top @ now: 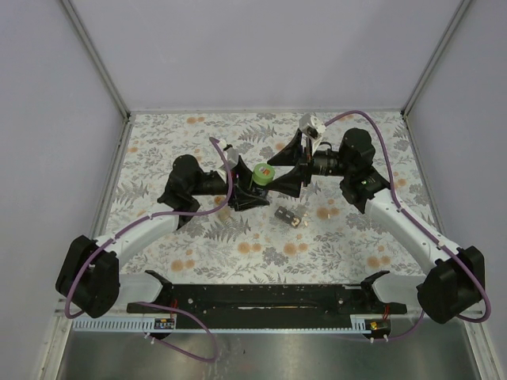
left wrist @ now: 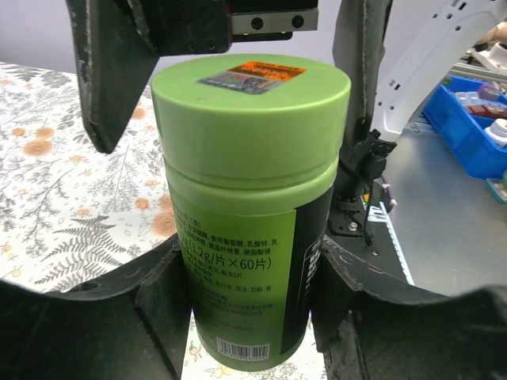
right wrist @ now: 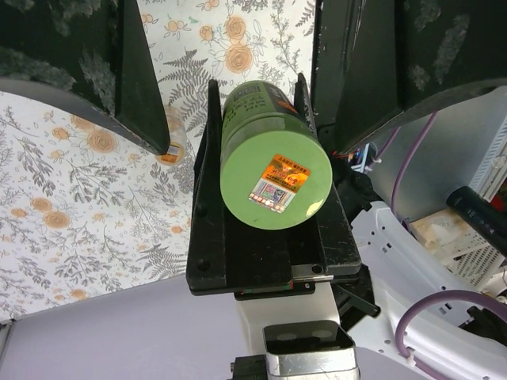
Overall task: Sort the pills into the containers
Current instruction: Screw the lid of the pill bottle onto the pill bottle.
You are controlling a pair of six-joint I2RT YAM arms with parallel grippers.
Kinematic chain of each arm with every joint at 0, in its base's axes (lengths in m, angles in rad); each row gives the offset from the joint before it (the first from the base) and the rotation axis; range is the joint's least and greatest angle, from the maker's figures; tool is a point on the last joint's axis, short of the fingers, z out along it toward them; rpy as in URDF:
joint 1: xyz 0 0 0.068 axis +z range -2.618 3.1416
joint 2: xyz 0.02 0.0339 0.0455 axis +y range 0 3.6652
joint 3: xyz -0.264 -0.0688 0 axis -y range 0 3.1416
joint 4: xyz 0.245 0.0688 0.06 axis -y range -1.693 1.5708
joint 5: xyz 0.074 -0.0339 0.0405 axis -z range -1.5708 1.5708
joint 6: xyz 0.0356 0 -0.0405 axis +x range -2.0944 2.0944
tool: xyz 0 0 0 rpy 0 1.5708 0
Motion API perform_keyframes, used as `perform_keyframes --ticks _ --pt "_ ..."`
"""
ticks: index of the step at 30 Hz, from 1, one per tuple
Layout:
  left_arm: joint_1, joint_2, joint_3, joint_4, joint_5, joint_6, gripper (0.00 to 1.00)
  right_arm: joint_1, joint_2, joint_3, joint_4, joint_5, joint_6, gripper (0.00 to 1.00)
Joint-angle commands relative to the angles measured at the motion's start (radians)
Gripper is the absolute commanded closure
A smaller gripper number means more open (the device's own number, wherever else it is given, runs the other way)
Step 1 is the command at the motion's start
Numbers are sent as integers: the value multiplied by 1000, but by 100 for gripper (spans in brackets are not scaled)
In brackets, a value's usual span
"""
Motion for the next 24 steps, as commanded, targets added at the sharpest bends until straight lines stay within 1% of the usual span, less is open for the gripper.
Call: perform_keyframes --ticks 1,4,8,13,18,24 --pt "5 8 1 131 86 -71 100 0 3 -5 87 -39 18 7" --pt "5 14 -5 154 92 -88 100 0 9 -5 115 -46 39 7" --pt "3 23 -10 172 93 -105 100 0 14 2 116 -44 42 2" --pt "0 26 -13 176 93 -103 100 6 20 8 115 -41 42 1" --pt "-6 26 -15 177 97 -99 100 15 32 27 78 -23 19 0" --pt "-5 17 -19 174 90 -88 100 17 12 21 14 -6 -48 1"
